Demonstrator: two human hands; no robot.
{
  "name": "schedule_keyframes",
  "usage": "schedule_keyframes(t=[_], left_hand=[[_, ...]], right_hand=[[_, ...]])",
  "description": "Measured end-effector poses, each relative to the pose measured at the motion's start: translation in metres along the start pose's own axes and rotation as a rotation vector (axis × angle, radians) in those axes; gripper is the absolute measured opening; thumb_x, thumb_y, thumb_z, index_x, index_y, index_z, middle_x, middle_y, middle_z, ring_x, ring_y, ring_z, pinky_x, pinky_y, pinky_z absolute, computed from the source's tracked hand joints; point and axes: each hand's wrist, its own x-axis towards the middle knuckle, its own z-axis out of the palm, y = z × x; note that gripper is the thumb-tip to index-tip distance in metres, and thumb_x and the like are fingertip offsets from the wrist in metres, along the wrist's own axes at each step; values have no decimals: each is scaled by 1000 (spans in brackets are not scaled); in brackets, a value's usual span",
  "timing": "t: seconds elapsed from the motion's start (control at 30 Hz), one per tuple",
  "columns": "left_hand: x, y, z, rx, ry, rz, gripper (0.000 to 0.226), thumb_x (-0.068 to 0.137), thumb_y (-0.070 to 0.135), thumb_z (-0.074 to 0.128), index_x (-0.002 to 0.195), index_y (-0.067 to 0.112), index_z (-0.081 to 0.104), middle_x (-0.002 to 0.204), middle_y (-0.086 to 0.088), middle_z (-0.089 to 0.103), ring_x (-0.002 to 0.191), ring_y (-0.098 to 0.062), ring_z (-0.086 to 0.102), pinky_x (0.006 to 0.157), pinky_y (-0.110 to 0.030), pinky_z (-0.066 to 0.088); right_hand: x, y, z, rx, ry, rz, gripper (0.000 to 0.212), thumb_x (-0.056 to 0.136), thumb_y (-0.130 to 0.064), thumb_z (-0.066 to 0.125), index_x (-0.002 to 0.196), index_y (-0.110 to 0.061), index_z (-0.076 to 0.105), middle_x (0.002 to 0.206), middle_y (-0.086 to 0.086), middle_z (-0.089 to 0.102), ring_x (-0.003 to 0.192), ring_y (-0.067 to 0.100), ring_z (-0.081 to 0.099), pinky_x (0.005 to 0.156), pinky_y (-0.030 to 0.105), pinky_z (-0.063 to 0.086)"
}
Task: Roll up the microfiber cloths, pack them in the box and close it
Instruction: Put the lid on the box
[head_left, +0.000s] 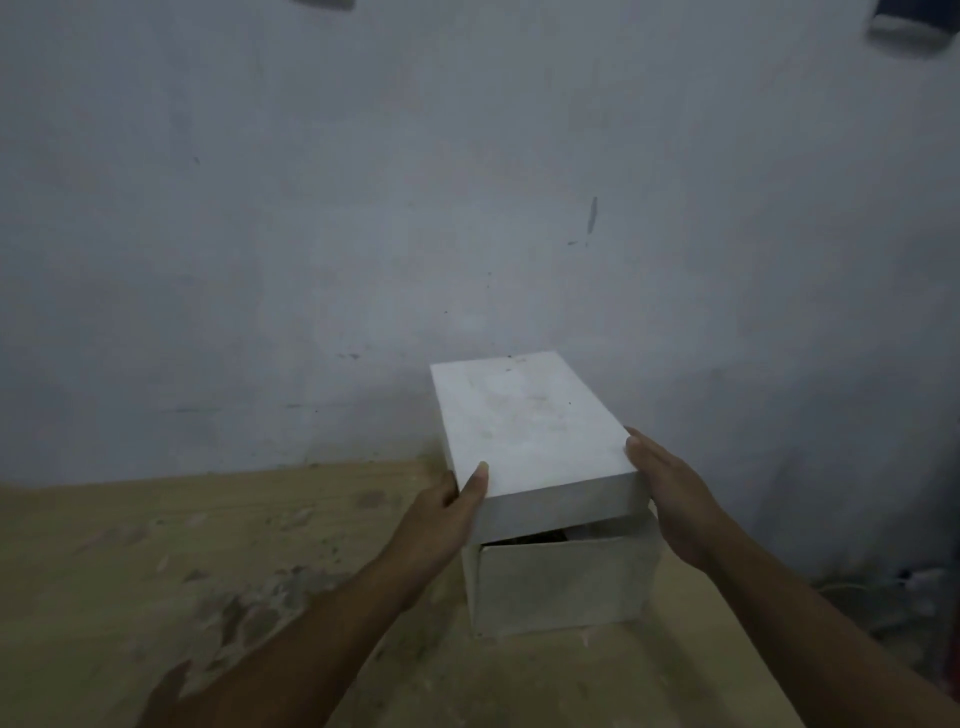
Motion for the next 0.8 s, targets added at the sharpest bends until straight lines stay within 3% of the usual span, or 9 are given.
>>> schedule_keyframes(t=[0.2,0.3,0.4,0.57,0.63,0.8], left_hand=[[17,-10,10,59,-50,-19,70,86,69,37,141,27,46,134,10,56,115,-14,58,97,-32,45],[26,-14,14,98,-43,-25,89,75,84,35,144,28,40,141,6,52,121,-17,56,105,-40,44],[32,-19,20,130,-39,-42,111,60,96,29,147,28,34,145,5,49,125,-19,53,106,-43,43],[28,-22,26,216,-34,9,87,79,82,28,145,27,38,142,6,51,124,-18,54,106,-40,44],[26,-24,27,226,-30,11,83,82,79,27,145,27,38,143,5,50,125,-19,53,106,-40,43],[27,-21,29,264,-7,-5,76,85,75,25,136,24,50,133,4,58,118,-20,57,101,-40,46]], right_hand=[[6,16,-7,-43,-21,23,32,100,-42,38,126,-29,52,123,-5,52,107,11,50,90,32,37],[12,28,-11,-38,-10,60,45,99,-45,39,136,-22,51,134,-3,52,117,17,51,98,35,40],[16,36,-15,-32,-10,63,47,98,-48,38,137,-26,50,139,-4,51,123,19,50,107,41,40],[13,41,-18,6,-44,35,42,98,-46,39,135,-29,50,134,-10,53,120,14,51,110,41,37],[11,43,-17,14,-41,24,47,94,-52,41,136,-30,48,134,-10,52,122,13,49,109,38,37],[11,42,-17,-23,12,-8,40,100,-41,39,135,-26,52,134,-7,55,120,16,52,104,37,41]])
